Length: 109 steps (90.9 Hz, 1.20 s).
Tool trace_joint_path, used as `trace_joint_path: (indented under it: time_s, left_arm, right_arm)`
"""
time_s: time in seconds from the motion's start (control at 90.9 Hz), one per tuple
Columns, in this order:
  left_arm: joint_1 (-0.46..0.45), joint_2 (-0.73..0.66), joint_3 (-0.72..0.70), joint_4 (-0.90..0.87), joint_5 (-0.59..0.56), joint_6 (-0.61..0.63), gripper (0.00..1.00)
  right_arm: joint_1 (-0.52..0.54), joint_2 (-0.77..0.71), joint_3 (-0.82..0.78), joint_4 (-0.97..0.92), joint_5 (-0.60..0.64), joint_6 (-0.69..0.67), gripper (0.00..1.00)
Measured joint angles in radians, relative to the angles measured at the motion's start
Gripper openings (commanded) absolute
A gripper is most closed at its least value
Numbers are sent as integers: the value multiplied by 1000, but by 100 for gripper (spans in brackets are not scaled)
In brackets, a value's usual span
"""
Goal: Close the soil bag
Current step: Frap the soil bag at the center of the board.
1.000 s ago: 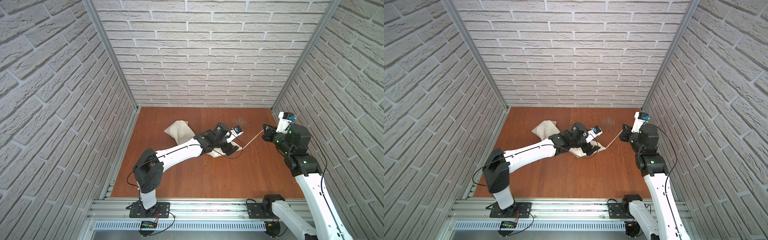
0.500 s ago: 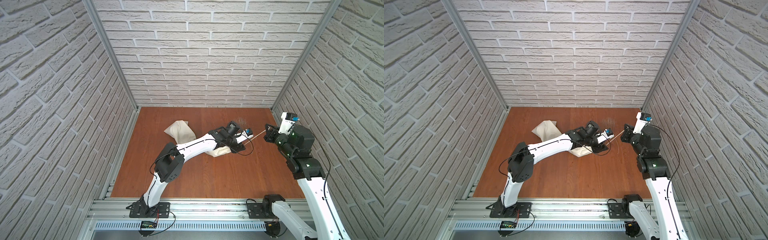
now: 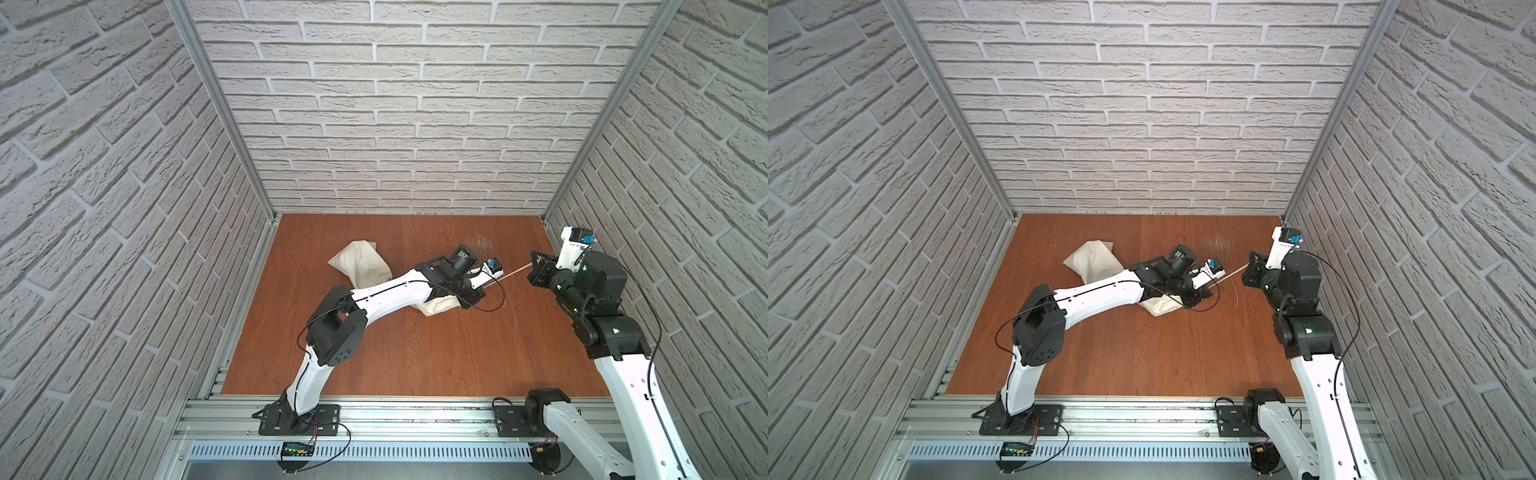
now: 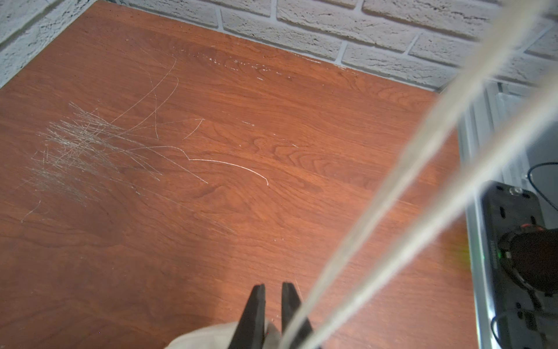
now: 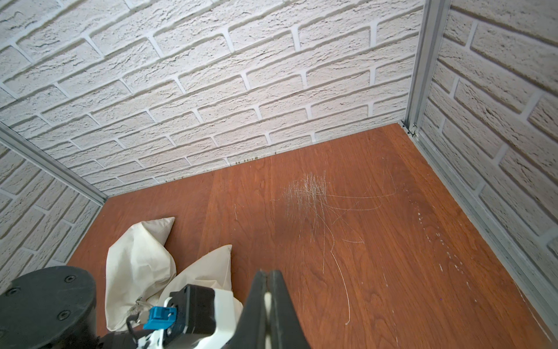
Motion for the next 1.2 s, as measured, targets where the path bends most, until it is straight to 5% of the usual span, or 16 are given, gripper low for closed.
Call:
trace_joint_path:
  time_s: [0.484, 0.957, 1.199]
  left_arm:
    - [26, -177, -415, 266, -249, -303, 21]
    - [145, -148, -493, 236, -416, -451, 13]
    - [185, -193, -509, 207, -558, -362, 47]
  right_arm:
    - [25, -3, -28, -202, 46, 29, 3]
    - [4, 31, -102, -148, -22, 86, 3]
    - [-17, 110, -289, 89, -57, 143, 5]
